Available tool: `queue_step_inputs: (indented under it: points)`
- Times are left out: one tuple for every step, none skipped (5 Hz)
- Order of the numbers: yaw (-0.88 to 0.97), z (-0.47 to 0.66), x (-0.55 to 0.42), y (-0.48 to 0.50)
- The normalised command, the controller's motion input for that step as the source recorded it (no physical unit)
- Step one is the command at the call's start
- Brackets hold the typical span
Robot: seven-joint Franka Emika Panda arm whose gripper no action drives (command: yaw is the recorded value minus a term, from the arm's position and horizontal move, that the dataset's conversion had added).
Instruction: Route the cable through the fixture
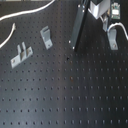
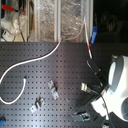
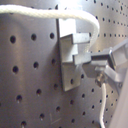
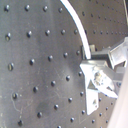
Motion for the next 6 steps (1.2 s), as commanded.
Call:
queue_step_inputs:
  points:
    - [0.01,0.05,-0.174,0.048]
    - [0.13,0.01,-0.121,0.076]
    - [0.00,0.00,-0.026,-0.018]
    - [0.00,-0.03,-0.148,-0.101]
    - [0.10,0.00,-0.151,-0.040]
    - [0.18,0.00,-0.249,0.055]
